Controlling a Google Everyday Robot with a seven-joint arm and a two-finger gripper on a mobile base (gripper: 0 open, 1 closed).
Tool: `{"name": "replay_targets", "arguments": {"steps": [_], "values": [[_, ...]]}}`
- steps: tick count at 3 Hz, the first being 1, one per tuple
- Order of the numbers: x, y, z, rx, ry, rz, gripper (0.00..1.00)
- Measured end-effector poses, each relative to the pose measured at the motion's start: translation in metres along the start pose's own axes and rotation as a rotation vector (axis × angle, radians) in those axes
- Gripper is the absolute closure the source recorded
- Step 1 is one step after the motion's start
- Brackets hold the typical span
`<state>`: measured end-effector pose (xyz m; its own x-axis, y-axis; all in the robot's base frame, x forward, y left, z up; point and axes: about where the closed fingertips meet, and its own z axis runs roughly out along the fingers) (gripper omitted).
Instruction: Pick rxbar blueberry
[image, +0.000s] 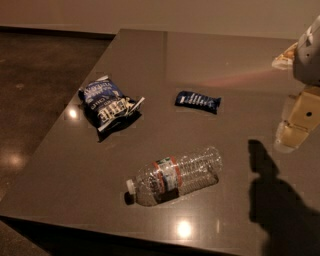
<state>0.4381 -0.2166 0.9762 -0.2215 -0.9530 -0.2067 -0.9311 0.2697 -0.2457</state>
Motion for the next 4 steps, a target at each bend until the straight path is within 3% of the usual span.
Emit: {"name": "replay_targets", "arguments": {"steps": [2, 3, 4], "values": [[-0.005, -0.005, 0.002, -0.002, -0.006, 0.007, 0.0], [-0.018, -0.034, 0.021, -0.011, -0.013, 0.043, 0.0], [-0.026, -0.079, 0.052, -0.017, -0.027, 0.13, 0.0]]}}
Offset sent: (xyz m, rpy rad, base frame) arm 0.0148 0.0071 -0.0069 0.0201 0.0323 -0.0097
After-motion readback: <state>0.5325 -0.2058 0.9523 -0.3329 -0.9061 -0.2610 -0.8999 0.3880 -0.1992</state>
